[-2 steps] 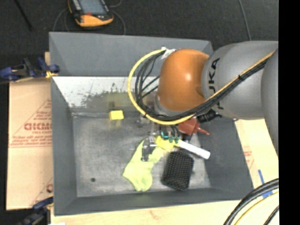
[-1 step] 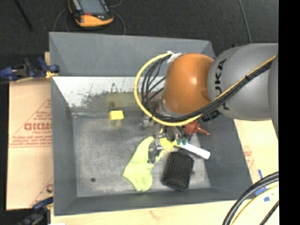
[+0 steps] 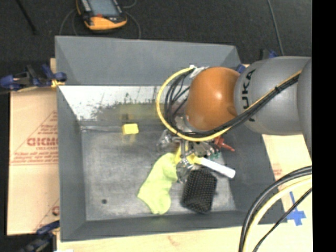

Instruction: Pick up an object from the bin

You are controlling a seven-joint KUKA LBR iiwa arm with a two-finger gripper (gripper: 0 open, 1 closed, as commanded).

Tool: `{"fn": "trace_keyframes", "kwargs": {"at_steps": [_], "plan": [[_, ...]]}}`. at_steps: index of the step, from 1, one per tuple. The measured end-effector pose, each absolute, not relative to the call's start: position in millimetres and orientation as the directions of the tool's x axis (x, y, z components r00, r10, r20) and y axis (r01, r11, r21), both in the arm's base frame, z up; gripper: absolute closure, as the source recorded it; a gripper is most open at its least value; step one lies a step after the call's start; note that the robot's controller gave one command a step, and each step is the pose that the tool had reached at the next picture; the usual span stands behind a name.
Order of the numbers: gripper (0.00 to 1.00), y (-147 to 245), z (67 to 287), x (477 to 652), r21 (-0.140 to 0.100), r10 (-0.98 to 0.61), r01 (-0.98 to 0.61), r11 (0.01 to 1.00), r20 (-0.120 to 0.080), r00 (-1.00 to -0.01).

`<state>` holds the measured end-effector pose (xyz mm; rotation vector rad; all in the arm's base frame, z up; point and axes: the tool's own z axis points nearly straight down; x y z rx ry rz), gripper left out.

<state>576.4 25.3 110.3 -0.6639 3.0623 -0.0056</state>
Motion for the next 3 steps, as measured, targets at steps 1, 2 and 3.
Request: {"fn": "trace_keyframes", "kwargs": {"at_steps": [1, 2, 3], "plan": [[1.0, -54, 74, 528.7, -0.001, -0.447, -0.447, 0.895, -0.008, -0.895], [1.0, -54, 74, 528.7, 0.0, -0.446, -0.446, 0.895, -0.008, -0.895], [1.0, -61, 122, 526.7, 0.003, -0.42, -0.42, 0.908, 0.002, -0.908]]}}
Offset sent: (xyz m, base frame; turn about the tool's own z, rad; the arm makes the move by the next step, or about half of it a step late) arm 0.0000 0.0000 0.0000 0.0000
